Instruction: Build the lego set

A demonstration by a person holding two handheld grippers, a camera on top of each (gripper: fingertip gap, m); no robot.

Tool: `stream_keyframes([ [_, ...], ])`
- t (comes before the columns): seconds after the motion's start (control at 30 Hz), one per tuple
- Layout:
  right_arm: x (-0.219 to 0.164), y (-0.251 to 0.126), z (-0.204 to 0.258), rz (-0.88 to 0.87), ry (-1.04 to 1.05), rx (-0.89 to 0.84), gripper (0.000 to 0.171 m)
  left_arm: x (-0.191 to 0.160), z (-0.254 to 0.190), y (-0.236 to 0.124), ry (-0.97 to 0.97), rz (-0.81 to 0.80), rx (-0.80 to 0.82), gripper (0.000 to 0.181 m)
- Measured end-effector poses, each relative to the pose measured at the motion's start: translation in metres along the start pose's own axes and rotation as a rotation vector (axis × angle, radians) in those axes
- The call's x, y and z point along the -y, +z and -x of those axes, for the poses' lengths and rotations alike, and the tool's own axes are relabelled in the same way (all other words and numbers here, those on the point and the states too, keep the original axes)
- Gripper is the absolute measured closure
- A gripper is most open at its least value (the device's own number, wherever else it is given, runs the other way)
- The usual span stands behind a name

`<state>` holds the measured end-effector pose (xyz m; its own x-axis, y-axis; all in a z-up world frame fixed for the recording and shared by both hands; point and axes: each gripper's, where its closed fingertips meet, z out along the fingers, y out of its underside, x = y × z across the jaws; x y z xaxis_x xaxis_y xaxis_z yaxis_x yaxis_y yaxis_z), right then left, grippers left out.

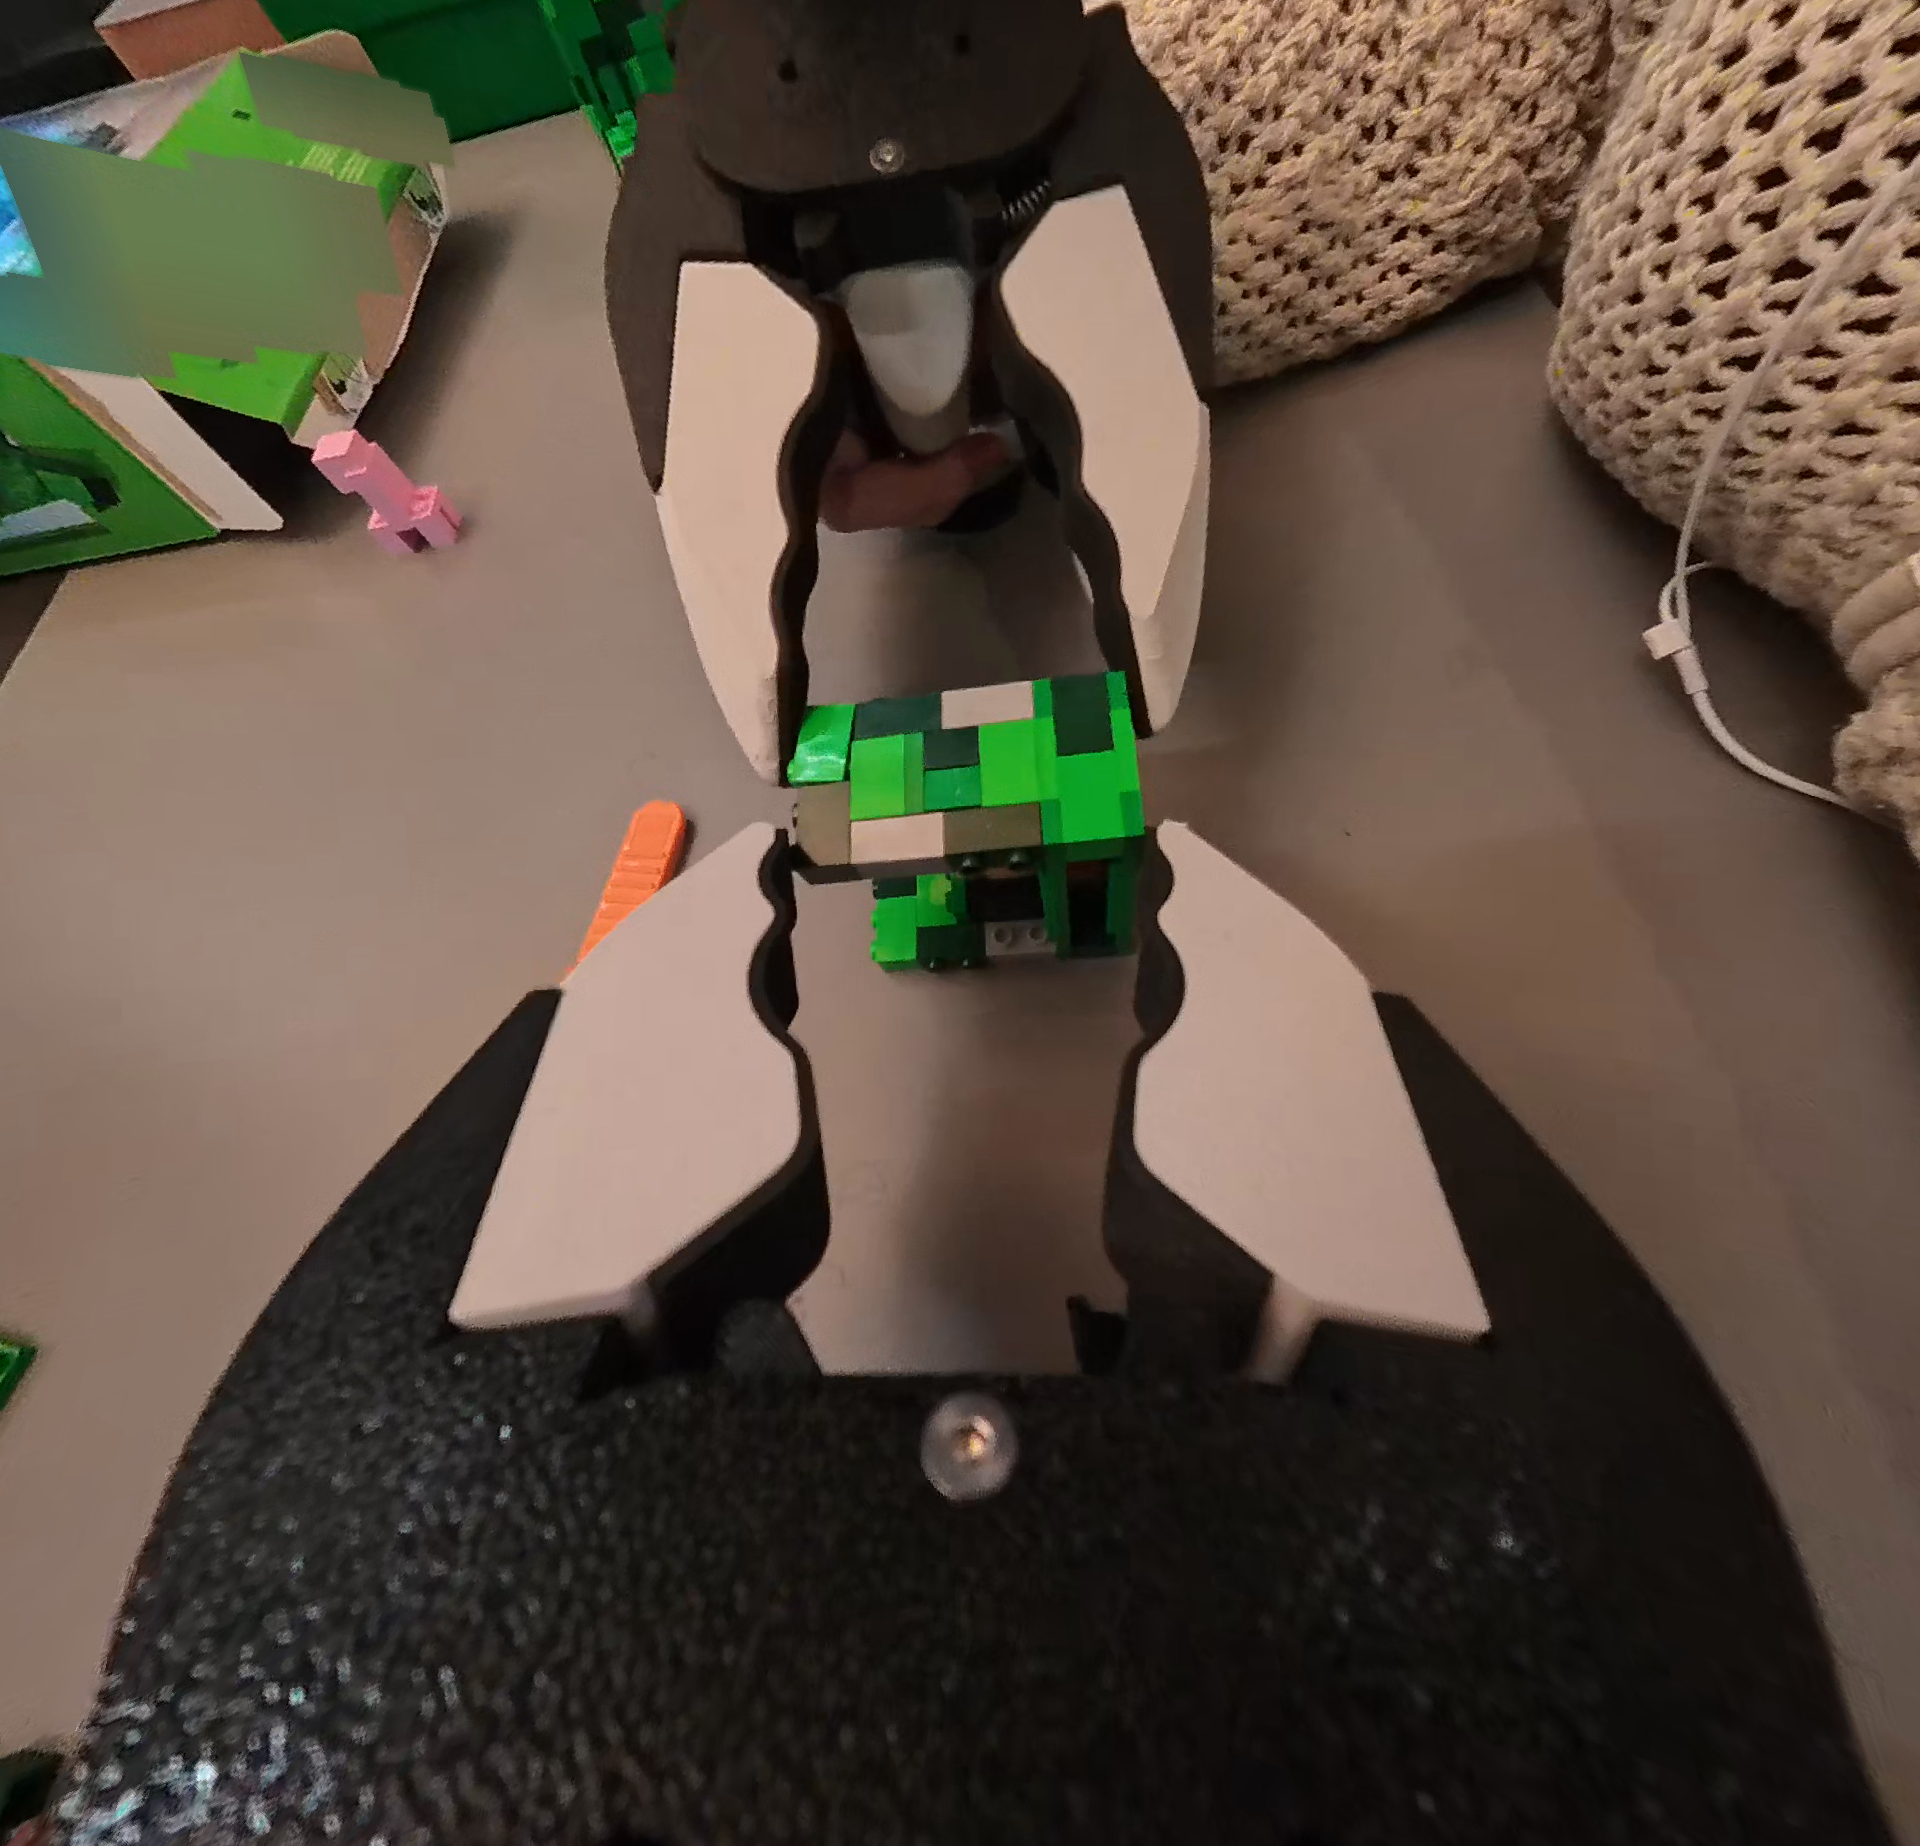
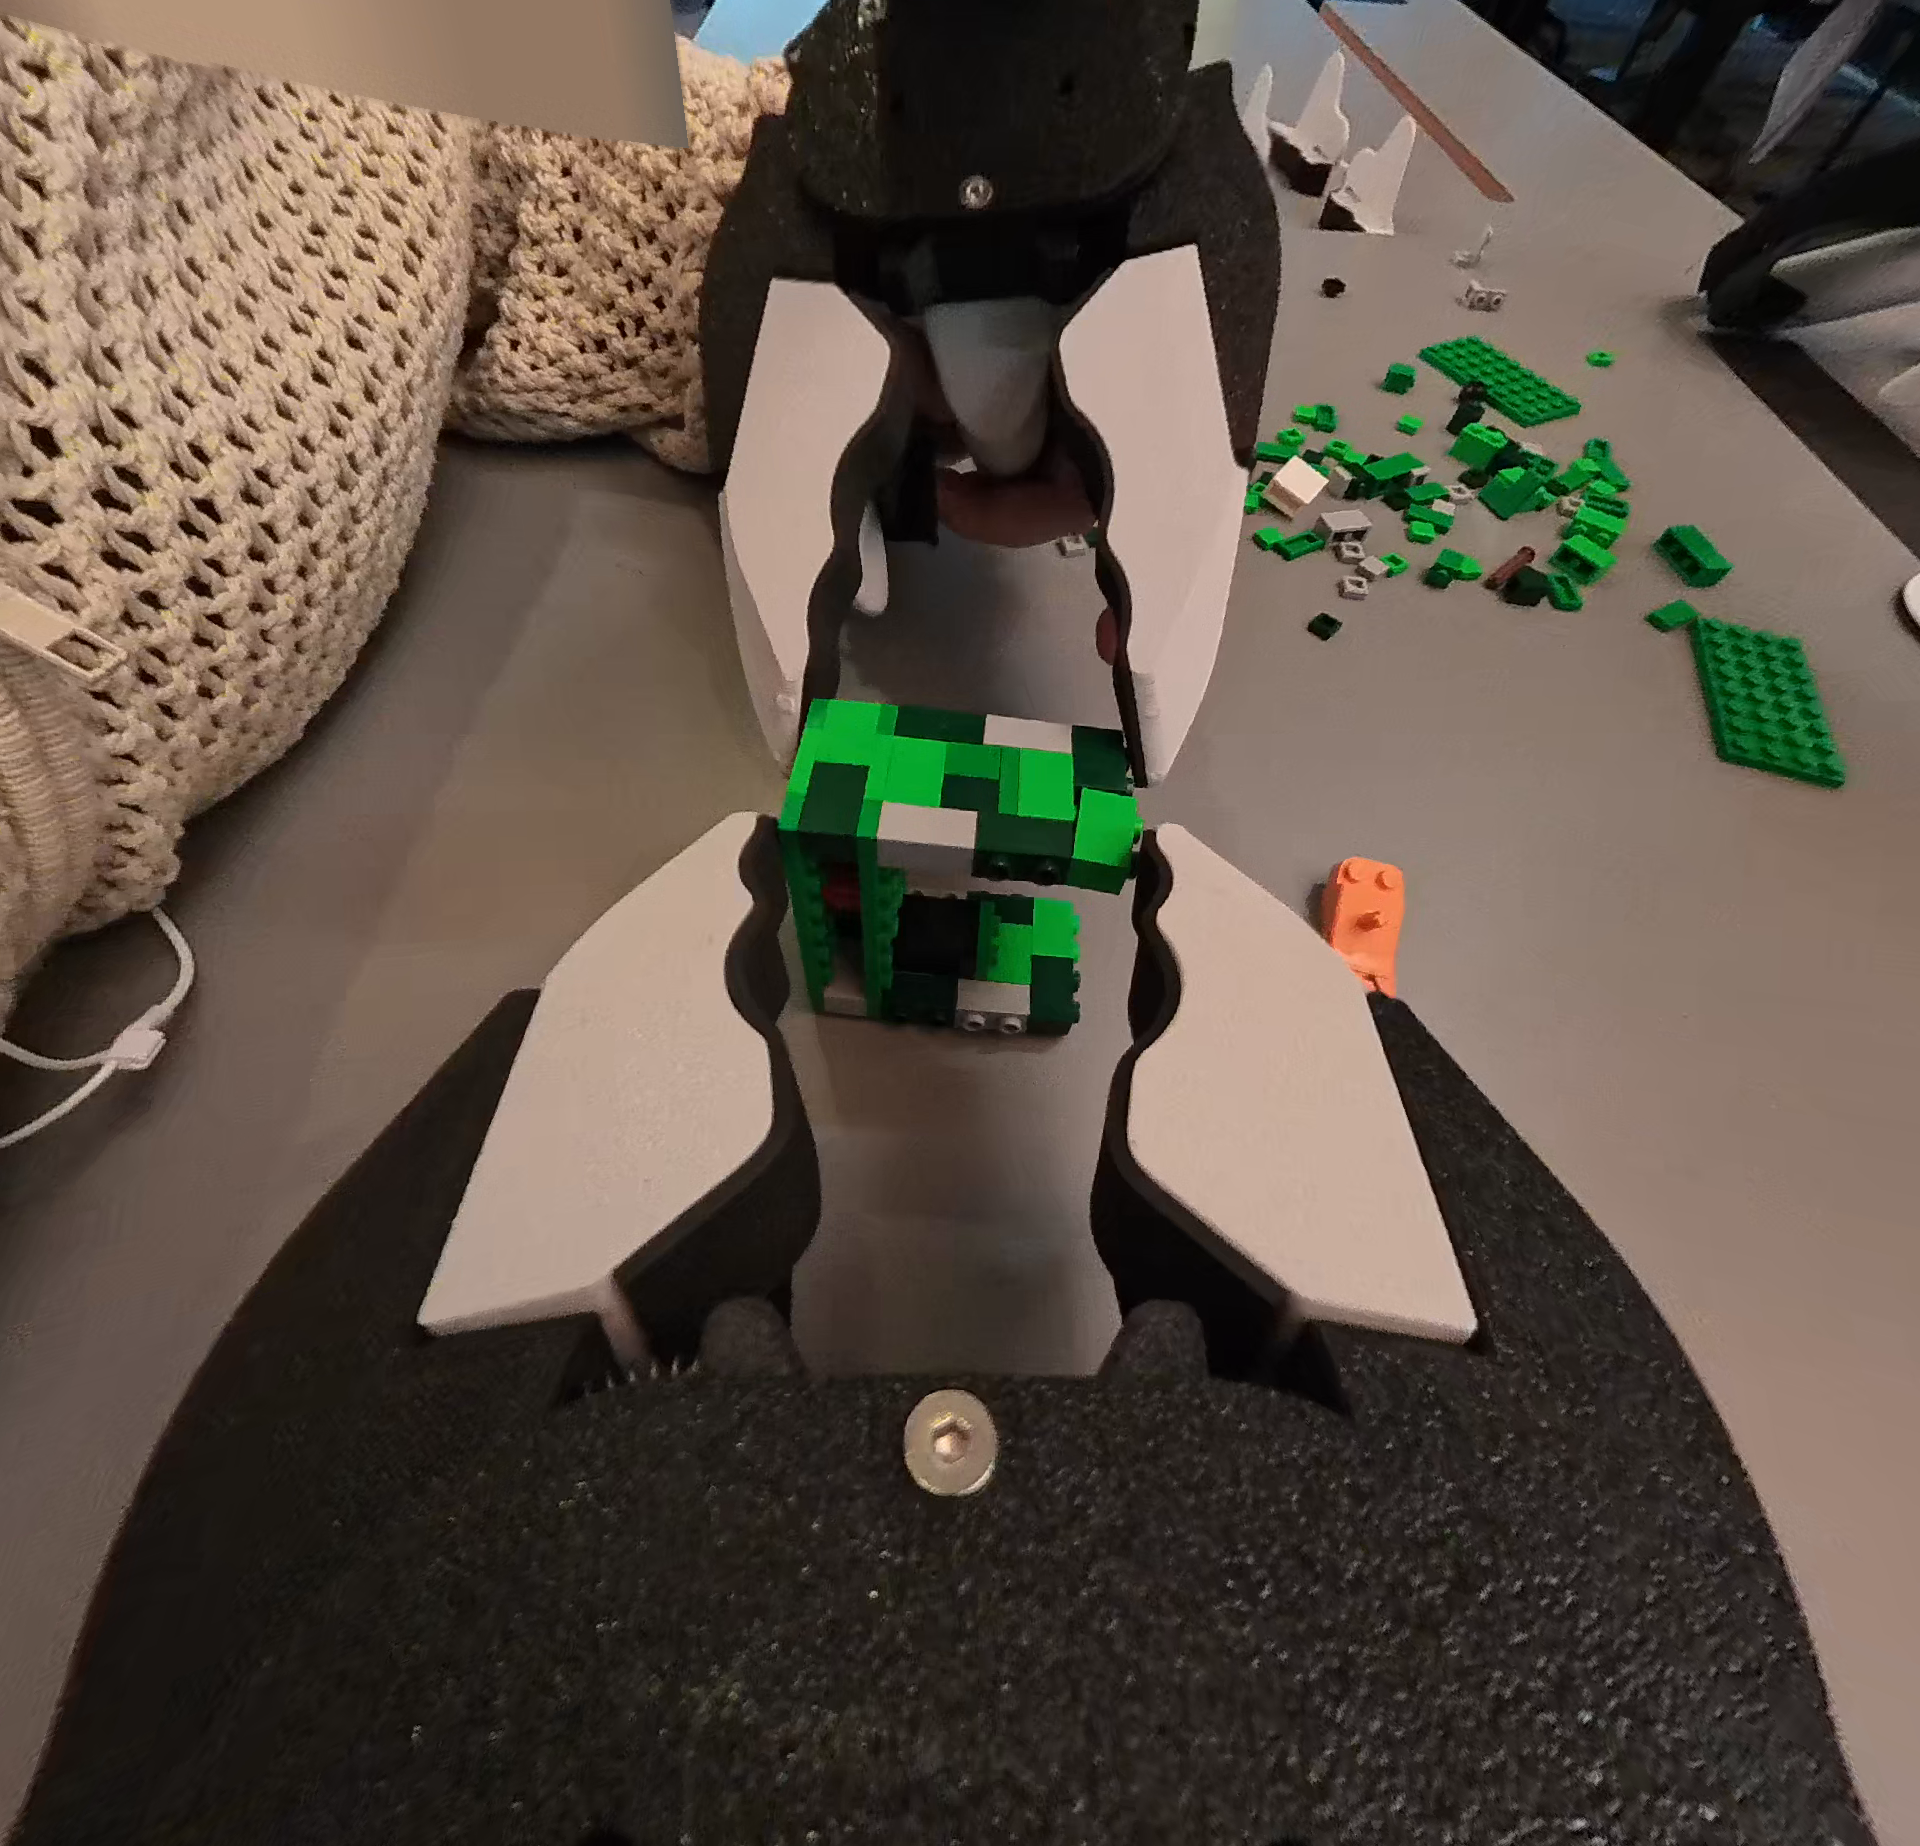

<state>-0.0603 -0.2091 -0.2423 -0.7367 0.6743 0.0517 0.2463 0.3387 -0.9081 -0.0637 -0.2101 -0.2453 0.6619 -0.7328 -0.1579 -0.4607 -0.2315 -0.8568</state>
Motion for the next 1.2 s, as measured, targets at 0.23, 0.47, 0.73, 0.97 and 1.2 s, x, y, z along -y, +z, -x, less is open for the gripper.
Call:
stream_keyframes([
  [0.23,0.001,0.002,0.002,0.057,0.05,-0.015,0.099,0.0,0.001,0.0,0.0,0.012,0.009,0.118],
  [0.47,0.003,0.007,0.0,0.108,0.056,-0.075,0.098,0.0,0.001,0.0,0.009,0.017,0.013,0.118],
  [0.73,0.003,0.011,-0.002,0.114,0.047,-0.078,0.1,0.0,0.001,0.001,0.014,0.015,0.014,0.118],
  [0.97,0.003,0.011,-0.002,0.13,0.051,-0.073,0.102,0.0,0.001,0.001,0.014,0.015,0.014,0.118],
  [1.2,-0.002,0.011,0.0,0.173,0.056,-0.066,0.096,0.0,0.001,0.001,0.016,0.014,0.015,0.118],
])
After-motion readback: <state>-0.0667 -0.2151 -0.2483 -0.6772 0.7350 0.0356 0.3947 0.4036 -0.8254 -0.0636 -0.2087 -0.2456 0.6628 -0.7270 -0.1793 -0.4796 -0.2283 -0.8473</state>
